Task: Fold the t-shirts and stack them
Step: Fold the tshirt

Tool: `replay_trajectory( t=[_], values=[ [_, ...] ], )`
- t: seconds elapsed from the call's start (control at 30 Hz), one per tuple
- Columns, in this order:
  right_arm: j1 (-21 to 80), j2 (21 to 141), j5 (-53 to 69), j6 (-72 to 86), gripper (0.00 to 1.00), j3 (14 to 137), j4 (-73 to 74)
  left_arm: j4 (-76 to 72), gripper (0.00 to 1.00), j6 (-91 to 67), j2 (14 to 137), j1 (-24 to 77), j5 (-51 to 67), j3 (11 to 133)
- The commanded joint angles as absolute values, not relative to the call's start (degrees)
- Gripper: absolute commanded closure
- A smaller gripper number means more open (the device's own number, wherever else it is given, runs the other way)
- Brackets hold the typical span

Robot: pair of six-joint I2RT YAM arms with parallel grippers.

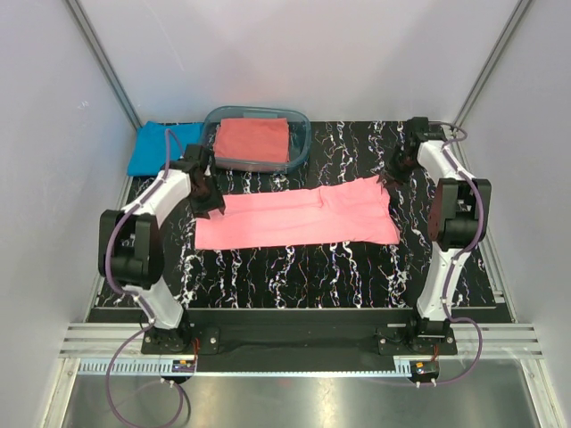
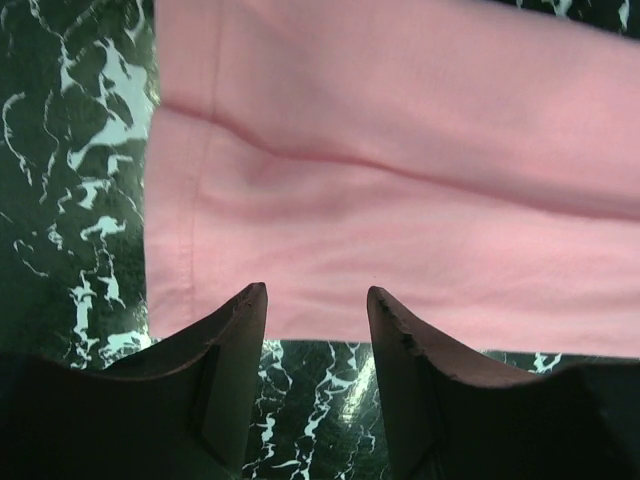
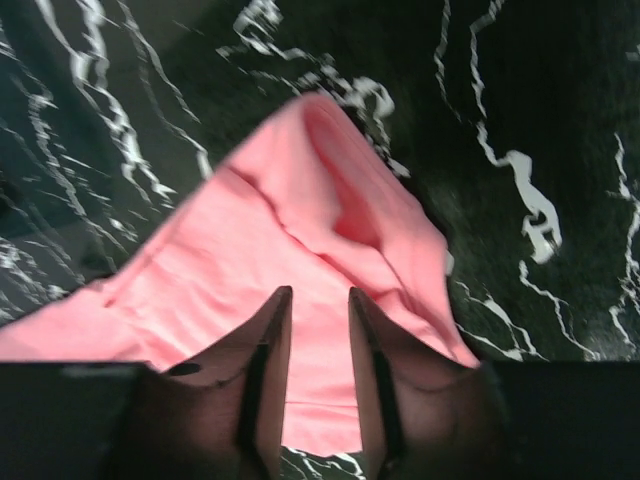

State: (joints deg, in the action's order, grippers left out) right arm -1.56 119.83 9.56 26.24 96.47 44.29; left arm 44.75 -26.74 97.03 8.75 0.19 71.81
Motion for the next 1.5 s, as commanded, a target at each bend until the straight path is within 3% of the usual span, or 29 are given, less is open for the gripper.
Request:
replay_trajectory(
  t=[0.0,0.13,0.37,0.73,0.9,1.1,1.2,1.33,1.47],
  values=[
    [-1.8,122.3,12.2,29.0,0.62,101.9,43.3,42.8,0.50,-25.8,101.3,5.7,3.3,78.5],
    [-1.8,126.8,13.7,30.4,0.58,106.0,45.3,43.8,0.50,-25.8,108.4,4.4,4.0,84.4],
    [-1.9,131.1,10.8,30.3,0.61,107.8,46.8,44.9,0.50,-28.4,117.5,3.5,3.6,89.4],
    [-3.2,138.6,3.2,22.3,0.59,119.1,51.4,45.3,0.45,-26.5,121.6,0.1,2.8,90.5],
    [-3.1,138.3,3.4,21.4,0.45,125.1,54.3,41.4,0.30,-26.2,115.4,0.2,5.4,86.5],
    [-3.1,133.5,4.0,22.4,0.31,129.4,60.2,43.2,0.27,-25.3,107.6,1.8,4.7,85.9],
    [-3.0,130.1,5.9,22.1,0.29,126.2,62.2,43.3,0.26,-25.4,102.7,3.0,3.1,83.5],
    [-2.7,121.8,10.2,22.1,0.29,109.4,58.6,43.6,0.26,-25.4,97.7,4.8,3.2,80.0],
    [-2.7,112.1,12.5,22.6,0.37,93.6,54.0,42.5,0.29,-25.4,95.6,6.1,4.4,74.4]
  ],
)
